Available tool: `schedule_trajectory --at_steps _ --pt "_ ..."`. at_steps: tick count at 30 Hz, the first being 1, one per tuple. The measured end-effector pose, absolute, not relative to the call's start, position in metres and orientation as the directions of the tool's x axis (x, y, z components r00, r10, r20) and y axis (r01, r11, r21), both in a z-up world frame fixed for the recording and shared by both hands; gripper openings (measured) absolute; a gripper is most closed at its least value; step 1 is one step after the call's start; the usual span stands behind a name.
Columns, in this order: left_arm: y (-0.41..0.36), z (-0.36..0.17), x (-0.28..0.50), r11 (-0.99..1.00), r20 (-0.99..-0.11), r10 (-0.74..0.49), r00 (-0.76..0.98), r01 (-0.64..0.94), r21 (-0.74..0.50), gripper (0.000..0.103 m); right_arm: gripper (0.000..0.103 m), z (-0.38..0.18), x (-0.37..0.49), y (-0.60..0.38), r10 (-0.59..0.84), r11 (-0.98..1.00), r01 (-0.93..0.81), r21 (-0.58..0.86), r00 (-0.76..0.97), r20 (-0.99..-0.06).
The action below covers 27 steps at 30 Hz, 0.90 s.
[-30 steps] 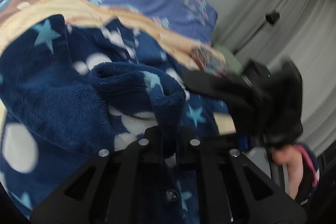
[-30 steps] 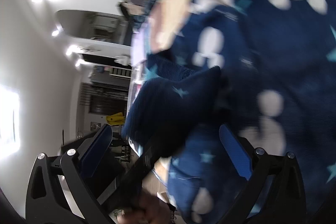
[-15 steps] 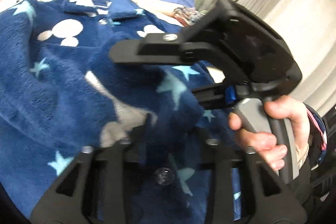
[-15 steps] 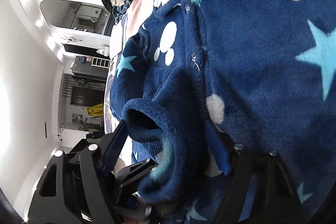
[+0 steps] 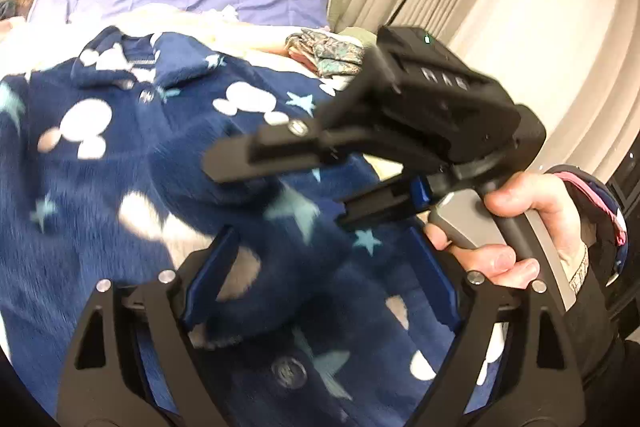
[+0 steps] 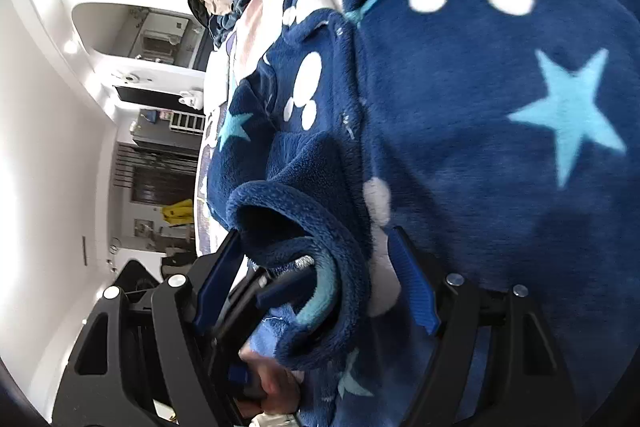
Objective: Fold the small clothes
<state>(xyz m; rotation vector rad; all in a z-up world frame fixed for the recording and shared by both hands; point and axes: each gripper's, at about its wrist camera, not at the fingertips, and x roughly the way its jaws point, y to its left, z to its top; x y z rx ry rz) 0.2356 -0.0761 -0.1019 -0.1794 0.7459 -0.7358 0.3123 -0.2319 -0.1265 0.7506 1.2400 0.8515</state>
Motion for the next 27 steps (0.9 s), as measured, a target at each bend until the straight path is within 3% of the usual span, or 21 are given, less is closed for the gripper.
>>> schedule_trajectory --at_steps 10,13,15,17,23,27 --pt "-0.072 -0.099 0.251 0.753 -0.544 -0.654 0.526 0.526 -0.396 0.087 0.075 -0.127 0.316 -0.237 0.860 0.511 -0.165 0.844 0.115 -0.498" --pt "-0.059 -0.093 0.242 0.761 -0.532 -0.646 0.548 0.517 -0.391 0.087 0.053 -0.128 0.317 -0.234 0.834 0.551 -0.165 0.818 0.132 -0.535" --pt "-0.046 -0.085 0.229 0.776 -0.520 -0.628 0.579 0.514 -0.365 0.087 0.026 -0.130 0.318 -0.232 0.824 0.566 -0.159 0.809 0.142 -0.549" --pt "-0.029 -0.074 0.215 0.803 -0.506 -0.595 0.624 0.496 -0.332 0.087 0.014 -0.130 0.319 -0.231 0.807 0.589 -0.157 0.793 0.165 -0.567" --pt "0.052 -0.046 0.192 0.879 -0.412 -0.466 0.783 0.355 -0.318 0.088 0.010 -0.099 0.328 -0.241 0.768 0.627 -0.175 0.759 0.303 -0.565" --pt "0.091 -0.041 0.193 0.901 -0.400 -0.396 0.827 0.265 -0.344 0.088 0.010 -0.073 0.344 -0.253 0.735 0.653 -0.167 0.739 0.373 -0.565"
